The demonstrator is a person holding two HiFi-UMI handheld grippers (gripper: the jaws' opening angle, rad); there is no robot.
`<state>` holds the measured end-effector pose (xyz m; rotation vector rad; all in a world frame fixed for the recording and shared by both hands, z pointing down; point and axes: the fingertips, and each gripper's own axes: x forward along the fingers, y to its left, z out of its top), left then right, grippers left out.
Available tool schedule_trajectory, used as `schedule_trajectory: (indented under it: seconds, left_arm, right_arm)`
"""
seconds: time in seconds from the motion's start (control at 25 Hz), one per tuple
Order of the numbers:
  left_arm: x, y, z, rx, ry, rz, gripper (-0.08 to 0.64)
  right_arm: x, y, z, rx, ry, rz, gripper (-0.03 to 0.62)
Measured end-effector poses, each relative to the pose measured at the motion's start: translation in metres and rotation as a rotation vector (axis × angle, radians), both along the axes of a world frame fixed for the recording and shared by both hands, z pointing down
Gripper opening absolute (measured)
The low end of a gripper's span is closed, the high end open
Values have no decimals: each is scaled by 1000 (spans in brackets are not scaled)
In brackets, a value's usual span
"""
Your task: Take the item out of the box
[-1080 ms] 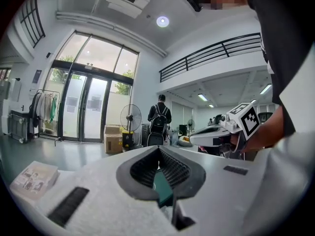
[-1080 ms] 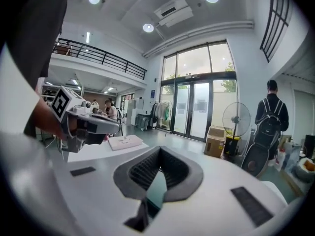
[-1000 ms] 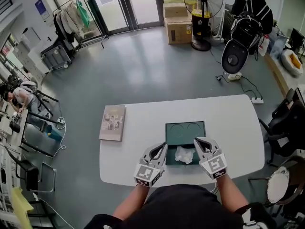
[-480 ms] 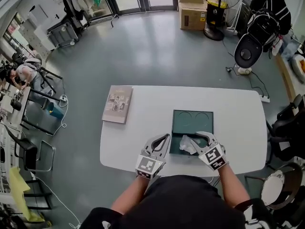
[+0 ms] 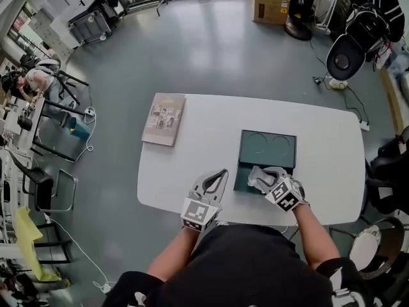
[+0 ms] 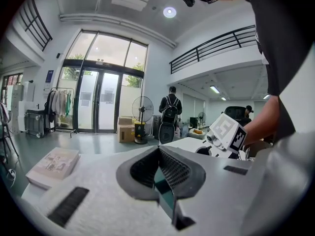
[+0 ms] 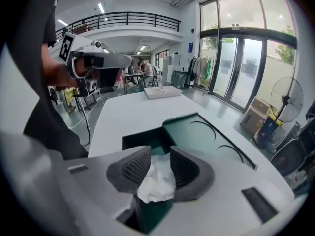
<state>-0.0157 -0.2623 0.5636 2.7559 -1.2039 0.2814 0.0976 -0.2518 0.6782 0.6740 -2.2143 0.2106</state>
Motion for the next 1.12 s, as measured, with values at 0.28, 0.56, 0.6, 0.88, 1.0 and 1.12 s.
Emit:
schedule_trajectory:
  seconds: [0.28, 0.56, 0.6, 0.88, 1.0, 1.12]
  left_arm:
    - [-4, 1, 6, -18, -6, -21, 11]
    - [-4, -1, 10, -26, -11, -31, 11]
    - [-4, -1, 10, -29, -11, -36, 9]
    - [-6, 2, 14, -37, -13, -44, 11]
    - [-9, 3, 12, -41, -16, -55, 11]
    - [-10, 6, 14, -48, -18, -63, 11]
  right_arm:
    - [6, 7, 44, -91, 118, -68, 140]
    - [7, 4, 71, -133, 175, -94, 147]
    - [7, 4, 73, -135, 181, -97, 147]
    - [2, 5, 87, -146, 213, -122, 128]
    - [3, 4, 89, -141, 231, -116, 99]
    - [3, 4, 90, -142, 239, -115, 74]
